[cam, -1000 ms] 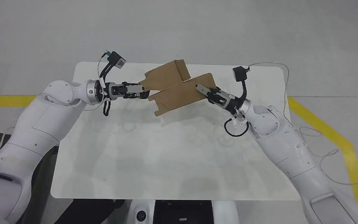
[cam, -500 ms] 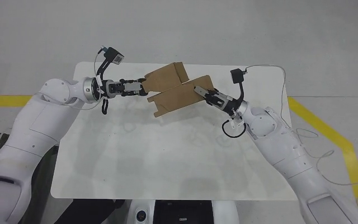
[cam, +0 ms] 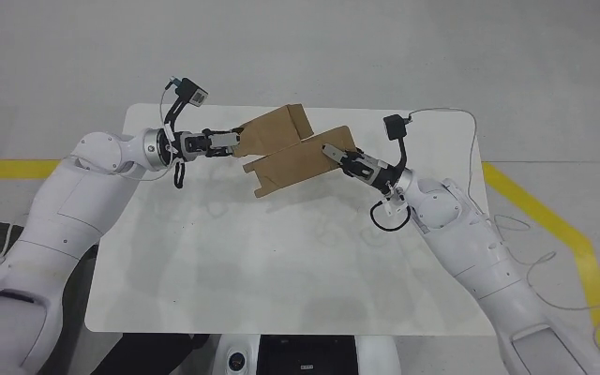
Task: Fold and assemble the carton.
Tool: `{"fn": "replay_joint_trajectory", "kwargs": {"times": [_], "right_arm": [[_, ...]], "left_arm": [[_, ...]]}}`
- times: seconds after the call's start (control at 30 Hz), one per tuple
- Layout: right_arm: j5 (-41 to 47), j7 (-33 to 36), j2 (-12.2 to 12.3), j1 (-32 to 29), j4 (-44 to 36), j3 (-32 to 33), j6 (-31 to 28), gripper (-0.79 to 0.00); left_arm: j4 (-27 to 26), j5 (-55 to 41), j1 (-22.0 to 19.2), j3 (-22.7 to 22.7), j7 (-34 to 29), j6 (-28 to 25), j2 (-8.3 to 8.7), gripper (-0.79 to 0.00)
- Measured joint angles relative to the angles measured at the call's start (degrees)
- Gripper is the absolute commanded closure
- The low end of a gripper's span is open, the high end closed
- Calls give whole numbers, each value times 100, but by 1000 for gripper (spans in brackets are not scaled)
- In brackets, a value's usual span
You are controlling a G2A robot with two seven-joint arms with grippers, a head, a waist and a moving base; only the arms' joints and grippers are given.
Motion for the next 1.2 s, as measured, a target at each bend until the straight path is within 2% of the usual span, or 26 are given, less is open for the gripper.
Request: {"fn": "replay_joint_trajectory", "kwargs": {"times": [0.03, 0.07, 0.13, 0.27, 0.33, 0.5, 0.67, 0.73, 1.03, 1.2], "right_arm": [[-6, 11, -8, -1, 4, 3, -5, 0], [-11, 25, -14, -1, 7, 3, -12, 0], [-28, 59, -29, -1, 15, 0, -28, 0], [-46, 64, -63, -4, 23, -13, -34, 0], [-63, 65, -81, 3, 37, -14, -30, 0], [-97, 65, -113, 10, 71, 5, -50, 0], [-135, 67, -139, 9, 94, 46, -54, 0], [-149, 64, -148, 1, 97, 64, -57, 0], [-189, 107, -179, -35, 95, 144, -55, 0], [-208, 148, -194, -48, 92, 182, -56, 0]], "left_arm": [[48, 22, -9, 4, 4, -4, -23, -606], [80, 23, -14, 7, 2, -2, -41, -585], [138, 4, -24, 9, -25, 25, -79, -665], [255, 107, -34, 9, -33, 33, -135, -640], [311, 128, -37, 0, -45, 45, -161, -597], [393, 196, -46, -46, -58, 58, -206, -545], [448, 395, -38, -64, -70, 71, -241, -431], [492, 496, -34, -60, -68, 68, -257, -345], [601, 786, -49, -69, -30, 31, -323, -252], [672, 850, -54, -88, -11, 12, -356, -160]]}}
